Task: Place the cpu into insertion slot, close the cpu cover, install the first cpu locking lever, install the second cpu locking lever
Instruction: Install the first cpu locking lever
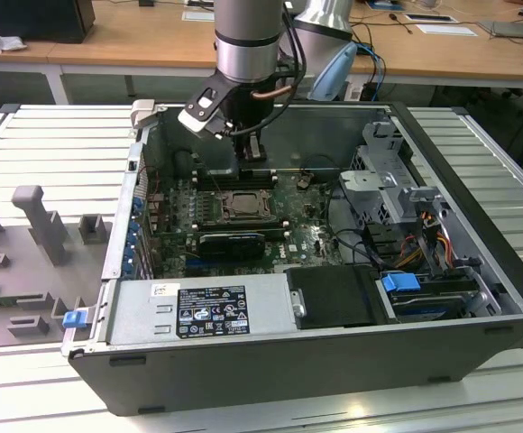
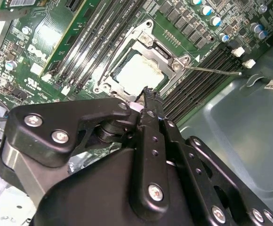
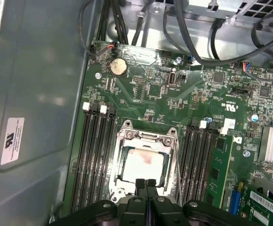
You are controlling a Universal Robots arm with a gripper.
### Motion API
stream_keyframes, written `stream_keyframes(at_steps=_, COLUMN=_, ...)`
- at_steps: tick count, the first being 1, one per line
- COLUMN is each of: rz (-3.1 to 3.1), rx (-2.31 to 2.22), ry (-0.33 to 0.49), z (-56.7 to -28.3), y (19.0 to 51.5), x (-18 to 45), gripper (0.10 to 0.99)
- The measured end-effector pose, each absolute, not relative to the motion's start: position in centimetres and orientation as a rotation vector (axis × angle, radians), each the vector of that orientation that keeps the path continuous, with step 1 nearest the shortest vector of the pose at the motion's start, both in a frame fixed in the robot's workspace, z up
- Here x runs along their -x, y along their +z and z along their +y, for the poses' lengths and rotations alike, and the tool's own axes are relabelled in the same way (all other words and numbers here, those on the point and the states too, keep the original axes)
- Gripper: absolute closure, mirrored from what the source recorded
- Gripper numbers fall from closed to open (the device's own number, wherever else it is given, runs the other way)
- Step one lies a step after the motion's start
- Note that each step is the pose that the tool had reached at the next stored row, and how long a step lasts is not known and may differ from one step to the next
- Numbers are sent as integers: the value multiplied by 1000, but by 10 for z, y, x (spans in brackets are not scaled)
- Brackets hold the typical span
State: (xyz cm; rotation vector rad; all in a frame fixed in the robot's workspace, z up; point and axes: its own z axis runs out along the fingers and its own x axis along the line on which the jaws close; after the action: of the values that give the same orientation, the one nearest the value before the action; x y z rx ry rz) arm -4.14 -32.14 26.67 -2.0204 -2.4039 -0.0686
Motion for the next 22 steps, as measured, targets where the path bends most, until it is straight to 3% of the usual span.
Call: stream_keyframes(at_steps=22, rz=-2615, rx=1730, ry=-68, z=-321, y=267, x=41, gripper=980)
